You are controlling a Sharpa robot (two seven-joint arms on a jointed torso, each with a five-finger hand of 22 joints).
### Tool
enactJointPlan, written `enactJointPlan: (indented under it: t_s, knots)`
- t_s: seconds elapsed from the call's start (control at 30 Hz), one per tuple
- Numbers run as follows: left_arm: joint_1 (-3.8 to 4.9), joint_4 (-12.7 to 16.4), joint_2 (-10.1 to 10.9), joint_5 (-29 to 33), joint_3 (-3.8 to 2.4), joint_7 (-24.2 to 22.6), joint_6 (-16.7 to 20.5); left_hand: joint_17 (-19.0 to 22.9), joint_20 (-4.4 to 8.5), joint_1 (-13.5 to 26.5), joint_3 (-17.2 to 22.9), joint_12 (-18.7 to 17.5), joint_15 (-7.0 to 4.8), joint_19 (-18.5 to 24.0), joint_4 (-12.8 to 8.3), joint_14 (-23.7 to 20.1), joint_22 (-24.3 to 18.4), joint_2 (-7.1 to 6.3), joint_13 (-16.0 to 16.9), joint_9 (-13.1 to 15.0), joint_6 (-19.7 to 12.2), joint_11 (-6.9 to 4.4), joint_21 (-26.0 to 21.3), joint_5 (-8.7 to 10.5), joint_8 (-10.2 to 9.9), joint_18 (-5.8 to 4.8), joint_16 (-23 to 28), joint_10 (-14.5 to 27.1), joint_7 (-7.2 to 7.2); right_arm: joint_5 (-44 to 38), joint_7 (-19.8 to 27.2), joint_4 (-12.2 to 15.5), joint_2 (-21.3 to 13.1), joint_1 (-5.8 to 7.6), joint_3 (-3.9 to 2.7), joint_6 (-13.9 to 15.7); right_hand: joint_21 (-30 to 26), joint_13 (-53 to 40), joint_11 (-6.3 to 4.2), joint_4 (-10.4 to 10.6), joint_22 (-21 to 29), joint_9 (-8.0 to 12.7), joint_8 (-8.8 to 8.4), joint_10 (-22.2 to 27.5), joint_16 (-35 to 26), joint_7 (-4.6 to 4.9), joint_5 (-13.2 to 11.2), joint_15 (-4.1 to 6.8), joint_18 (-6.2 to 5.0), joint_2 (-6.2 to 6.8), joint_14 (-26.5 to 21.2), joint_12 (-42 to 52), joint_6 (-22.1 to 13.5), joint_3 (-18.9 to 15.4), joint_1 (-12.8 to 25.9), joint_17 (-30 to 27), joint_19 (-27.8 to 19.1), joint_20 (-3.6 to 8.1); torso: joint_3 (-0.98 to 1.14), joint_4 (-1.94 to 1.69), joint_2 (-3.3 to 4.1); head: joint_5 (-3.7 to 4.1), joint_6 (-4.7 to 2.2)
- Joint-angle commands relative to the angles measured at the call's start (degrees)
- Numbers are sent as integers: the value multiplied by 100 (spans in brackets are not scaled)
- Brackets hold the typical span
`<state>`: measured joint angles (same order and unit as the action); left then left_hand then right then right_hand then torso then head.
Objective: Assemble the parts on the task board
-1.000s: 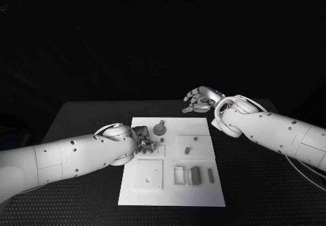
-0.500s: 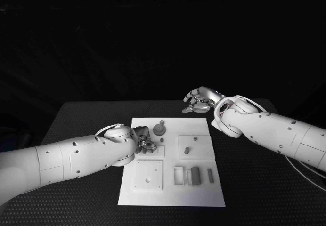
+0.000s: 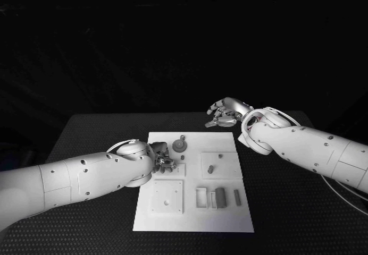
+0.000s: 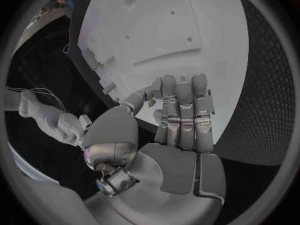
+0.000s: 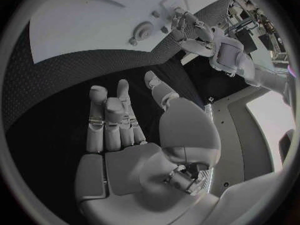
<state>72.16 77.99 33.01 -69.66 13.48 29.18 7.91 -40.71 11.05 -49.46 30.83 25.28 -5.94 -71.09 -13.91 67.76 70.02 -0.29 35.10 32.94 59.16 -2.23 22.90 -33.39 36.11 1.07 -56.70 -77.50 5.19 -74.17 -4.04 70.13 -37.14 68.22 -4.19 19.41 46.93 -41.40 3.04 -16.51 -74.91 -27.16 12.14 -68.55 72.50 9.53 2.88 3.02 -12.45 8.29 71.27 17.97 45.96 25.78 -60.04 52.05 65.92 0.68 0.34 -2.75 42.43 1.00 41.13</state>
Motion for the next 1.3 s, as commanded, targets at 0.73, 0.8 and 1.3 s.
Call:
enactJointPlan:
  t_s: [0.73, 0.8, 1.3]
  knots:
    - [-19, 38, 123, 262, 11, 15, 197, 59, 73, -80, 232, 40, -41, -86, -213, -61, 23, 74, -17, 2, 472, 6, -14, -48, 43, 83, -61, 40, -441, 59, 0, -8, 16, -5, -2, -70, -23, -19, 32, 3, -79, 13, 14, -4, -30, 36, 11, 0, -255, -79, -31, -32, -7, -45, 6, 9, 1, 30, 2, 0, 0, 8, -4]
    - [-19, 42, 126, 246, 11, 14, 208, 66, 74, -82, 232, 43, -42, -88, -215, -61, 25, 73, -18, 1, 473, 6, -14, -48, 46, 83, -68, 39, -442, 59, 0, -7, 18, -6, -2, -71, -23, -20, 32, 2, -79, 14, 14, -4, -30, 36, 11, 0, -255, -79, -31, -32, -7, -46, 5, 9, 1, 30, 4, 1, -2, 0, -6]
    - [-18, 63, 138, 41, 10, 13, 299, 104, 80, -95, 237, 60, -47, -96, -223, -65, 38, 64, -27, -6, 476, 2, -12, -56, 60, 82, -104, 38, -446, 58, 2, -9, 20, -6, -2, -84, -25, -27, 32, 1, -79, 16, 13, -5, -32, 37, 11, 0, -255, -79, -32, -37, -9, -57, 4, 10, 0, 30, 3, -1, 0, -3, -11]
